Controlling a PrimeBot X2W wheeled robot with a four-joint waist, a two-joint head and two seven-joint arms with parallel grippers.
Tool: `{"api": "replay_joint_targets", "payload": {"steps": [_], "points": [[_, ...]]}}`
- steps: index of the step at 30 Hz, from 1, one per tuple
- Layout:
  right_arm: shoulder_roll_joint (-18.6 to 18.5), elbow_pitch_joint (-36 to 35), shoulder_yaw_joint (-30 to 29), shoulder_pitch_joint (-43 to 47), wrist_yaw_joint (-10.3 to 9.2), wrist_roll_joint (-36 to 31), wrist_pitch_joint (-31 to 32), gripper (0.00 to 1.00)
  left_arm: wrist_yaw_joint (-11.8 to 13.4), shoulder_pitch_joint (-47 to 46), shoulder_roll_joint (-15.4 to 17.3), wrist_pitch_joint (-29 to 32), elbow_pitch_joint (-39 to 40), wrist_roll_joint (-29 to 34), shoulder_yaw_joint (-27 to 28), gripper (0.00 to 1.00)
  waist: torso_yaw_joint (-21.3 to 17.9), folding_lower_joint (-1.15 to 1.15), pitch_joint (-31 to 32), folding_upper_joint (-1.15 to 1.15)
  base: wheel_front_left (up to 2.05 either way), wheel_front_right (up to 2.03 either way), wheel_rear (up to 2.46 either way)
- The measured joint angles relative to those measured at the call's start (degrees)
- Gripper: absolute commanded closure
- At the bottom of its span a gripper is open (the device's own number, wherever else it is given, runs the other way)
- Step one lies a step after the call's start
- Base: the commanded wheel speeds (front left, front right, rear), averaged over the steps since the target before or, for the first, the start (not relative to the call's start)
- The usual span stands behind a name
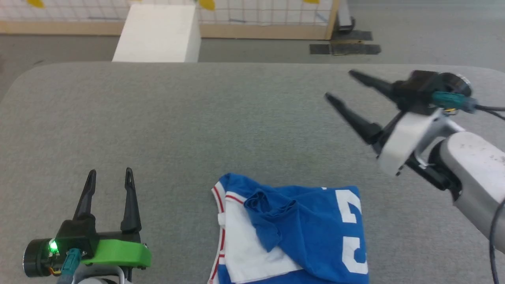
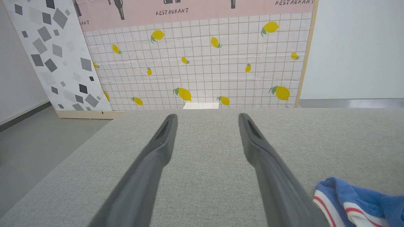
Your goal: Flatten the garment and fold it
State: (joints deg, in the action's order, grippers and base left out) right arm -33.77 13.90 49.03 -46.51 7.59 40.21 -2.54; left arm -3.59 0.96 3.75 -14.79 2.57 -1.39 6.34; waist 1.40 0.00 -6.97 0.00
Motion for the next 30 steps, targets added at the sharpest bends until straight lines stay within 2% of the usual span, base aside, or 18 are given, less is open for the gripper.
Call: {"api": "replay_joint_targets", "payload": {"steps": [1, 4, 9, 14, 18, 22, 30], "points": [[0.9, 1.5, -6.0, 2.6, 0.0, -4.2, -4.1, 0.0, -0.1, 0.4, 0.0, 0.0, 0.0, 0.1, 0.1, 0.0, -1.3, 0.0, 0.7, 0.0, 0.0, 0.0, 0.0], [3.5, 3.2, -15.6, 7.0, 0.0, -10.2, -9.1, 0.0, 0.0, 0.5, 0.0, 0.0, 0.0, 0.2, 0.2, 0.0, -2.9, 0.0, 1.6, 0.0, 0.0, 0.0, 0.0], [10.3, 2.1, -30.6, 16.5, 0.0, -18.7, -11.6, 0.0, 0.1, 1.0, 0.0, 0.0, 0.1, 0.1, 0.4, 0.0, -4.5, 0.0, 3.4, 0.0, 0.0, 0.0, 0.0], [17.3, -3.1, -41.4, 27.4, 0.0, -24.8, -12.1, 0.0, 0.0, 1.6, -0.1, 0.0, 0.1, -0.2, 0.0, 0.0, -5.0, 0.0, 5.0, 0.0, 0.0, 0.0, 0.0], [22.4, -8.0, -46.4, 35.2, 0.0, -26.9, -12.2, 0.0, -0.5, 1.7, -0.2, 0.0, -0.3, -1.1, -0.2, 0.0, -4.6, 0.0, 5.8, 0.0, 0.0, 0.0, 0.0], [26.0, -10.2, -48.0, 42.0, -0.01, -28.5, -12.2, 0.0, -1.0, 2.1, -0.2, 0.0, -0.9, -1.4, -0.6, 0.0, -4.0, 0.0, 6.5, 0.0, 0.0, 0.0, 0.0], [28.6, -12.6, -49.0, 48.9, 0.0, -30.8, -12.2, 0.0, -1.4, 2.7, -0.3, 0.0, -2.0, -1.6, -0.9, 0.0, -3.3, 0.0, 7.0, 0.0, 0.0, 0.0, 0.0]]}}
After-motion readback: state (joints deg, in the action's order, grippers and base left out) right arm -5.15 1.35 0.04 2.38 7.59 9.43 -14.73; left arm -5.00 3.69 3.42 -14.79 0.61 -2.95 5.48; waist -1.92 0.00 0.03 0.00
